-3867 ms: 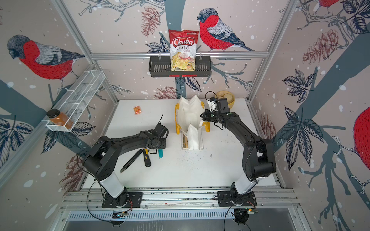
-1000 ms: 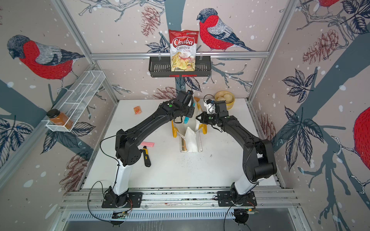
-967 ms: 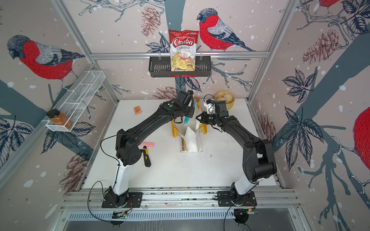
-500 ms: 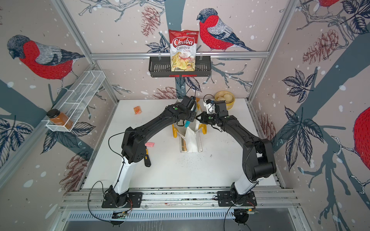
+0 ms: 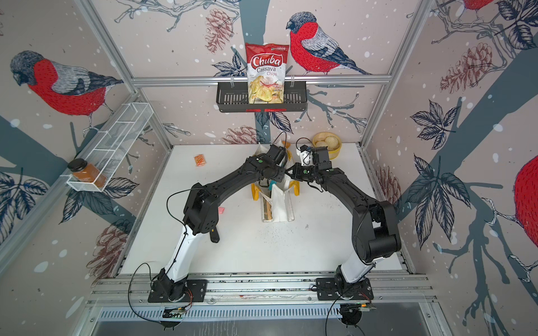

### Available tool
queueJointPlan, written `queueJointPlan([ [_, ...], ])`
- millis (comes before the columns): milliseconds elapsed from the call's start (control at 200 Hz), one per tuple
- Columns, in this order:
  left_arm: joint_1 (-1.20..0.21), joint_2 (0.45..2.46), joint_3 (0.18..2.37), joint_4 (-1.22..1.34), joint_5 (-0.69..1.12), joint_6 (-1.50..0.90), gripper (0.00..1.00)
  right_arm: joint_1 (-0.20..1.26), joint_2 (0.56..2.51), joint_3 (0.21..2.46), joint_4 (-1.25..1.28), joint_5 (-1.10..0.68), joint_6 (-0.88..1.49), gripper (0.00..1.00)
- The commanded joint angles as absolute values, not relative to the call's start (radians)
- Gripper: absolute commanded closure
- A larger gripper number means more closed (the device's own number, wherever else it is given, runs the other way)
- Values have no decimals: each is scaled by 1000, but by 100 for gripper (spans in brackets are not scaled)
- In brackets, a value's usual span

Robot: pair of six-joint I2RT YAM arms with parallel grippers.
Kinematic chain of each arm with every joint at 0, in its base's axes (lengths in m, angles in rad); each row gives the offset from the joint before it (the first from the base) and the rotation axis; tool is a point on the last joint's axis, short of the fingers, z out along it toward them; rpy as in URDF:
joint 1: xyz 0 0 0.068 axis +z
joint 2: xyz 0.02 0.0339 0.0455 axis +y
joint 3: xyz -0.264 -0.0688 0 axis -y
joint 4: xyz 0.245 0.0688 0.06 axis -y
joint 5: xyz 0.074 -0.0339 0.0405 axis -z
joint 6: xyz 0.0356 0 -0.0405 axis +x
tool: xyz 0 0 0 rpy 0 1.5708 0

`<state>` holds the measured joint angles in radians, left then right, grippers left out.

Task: Place the art knife into the pouch
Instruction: Place the utility knife in the pouch.

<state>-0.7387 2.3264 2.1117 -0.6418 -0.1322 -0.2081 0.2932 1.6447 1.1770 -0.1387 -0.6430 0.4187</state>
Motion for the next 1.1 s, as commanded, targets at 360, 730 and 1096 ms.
queueJointPlan([
  [360,-738,2352,2095,-617,-63,-241,73,293,1637,1168,-99,-675,426,100],
  [730,-739,2357,2007,-608,-60,-274,75,283,1613,1167,-132,-591,426,100],
  [1096,-738,2388,2020,-628,-34,-276,74,270,1602,1181,-163,-585,402,100],
])
